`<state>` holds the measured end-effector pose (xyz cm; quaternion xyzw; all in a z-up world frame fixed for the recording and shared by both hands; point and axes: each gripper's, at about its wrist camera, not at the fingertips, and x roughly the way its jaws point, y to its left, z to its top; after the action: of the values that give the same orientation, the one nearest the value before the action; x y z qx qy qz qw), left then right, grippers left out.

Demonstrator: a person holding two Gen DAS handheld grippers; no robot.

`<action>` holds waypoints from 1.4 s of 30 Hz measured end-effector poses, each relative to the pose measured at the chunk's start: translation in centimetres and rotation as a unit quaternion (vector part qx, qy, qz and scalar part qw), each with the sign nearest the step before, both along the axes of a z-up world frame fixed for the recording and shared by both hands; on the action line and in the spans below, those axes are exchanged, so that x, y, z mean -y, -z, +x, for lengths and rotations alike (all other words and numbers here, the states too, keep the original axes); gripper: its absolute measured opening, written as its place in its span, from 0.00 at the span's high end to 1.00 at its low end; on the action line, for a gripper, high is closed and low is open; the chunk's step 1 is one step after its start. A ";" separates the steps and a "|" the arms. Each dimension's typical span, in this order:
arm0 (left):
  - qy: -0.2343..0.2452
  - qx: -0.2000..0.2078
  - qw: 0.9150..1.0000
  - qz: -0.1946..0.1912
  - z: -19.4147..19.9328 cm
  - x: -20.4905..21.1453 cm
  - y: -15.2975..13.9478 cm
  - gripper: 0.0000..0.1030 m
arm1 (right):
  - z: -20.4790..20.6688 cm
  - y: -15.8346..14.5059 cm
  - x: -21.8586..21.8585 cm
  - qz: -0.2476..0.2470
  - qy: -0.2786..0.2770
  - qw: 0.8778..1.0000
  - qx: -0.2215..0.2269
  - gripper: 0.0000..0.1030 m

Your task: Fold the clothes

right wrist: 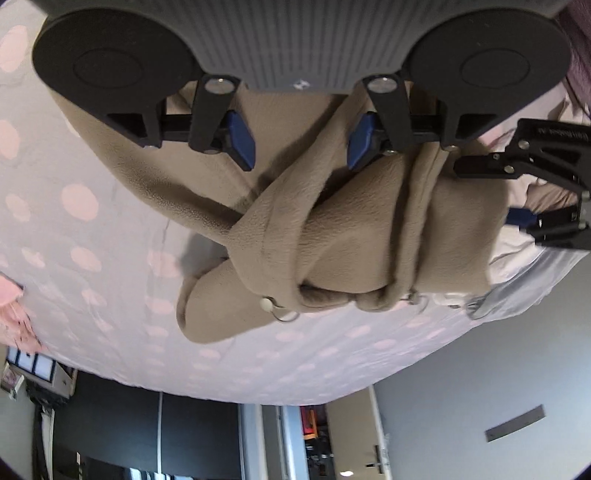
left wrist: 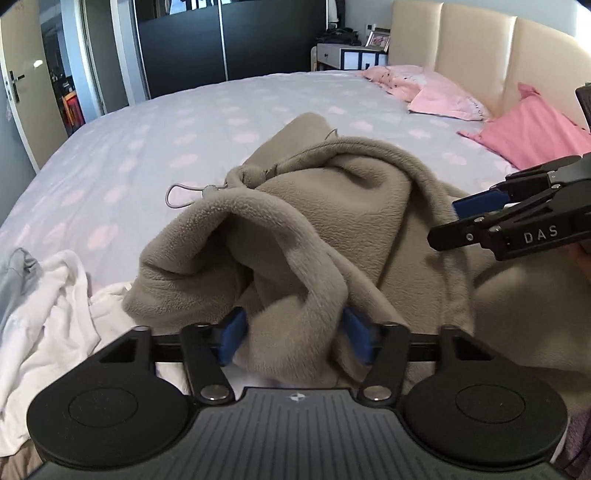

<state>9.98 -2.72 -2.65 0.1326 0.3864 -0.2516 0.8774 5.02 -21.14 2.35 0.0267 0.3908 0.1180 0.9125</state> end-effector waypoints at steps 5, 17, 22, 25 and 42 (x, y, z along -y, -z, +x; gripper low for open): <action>-0.002 -0.011 1.000 -0.027 0.3 -0.4 -0.5 0.80 | -0.1 0.1 0.1 0.041 -0.011 0.999 -0.005 0.87; -0.061 0.013 0.997 -0.040 -5.3 -6.5 -5.0 0.89 | -10.4 -2.7 -6.2 0.054 -0.200 0.978 -0.002 0.88; -0.095 0.007 0.995 -0.025 -7.4 -9.3 -5.6 0.89 | -13.4 -2.1 -9.3 0.059 -0.274 0.959 -0.025 0.88; -0.122 0.009 0.993 -0.001 -7.7 -10.6 -5.2 0.89 | -13.9 -1.4 -10.9 0.058 -0.301 0.951 -0.036 0.88; -0.137 0.024 0.990 0.033 -9.3 -8.9 -5.7 0.43 | -11.7 -1.2 -6.8 -0.001 -0.235 0.972 -0.019 0.57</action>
<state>0.65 6.23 3.08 0.1131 0.3875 -0.1132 0.9079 -6.72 -14.30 3.54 -0.0646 0.4039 0.3280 0.8515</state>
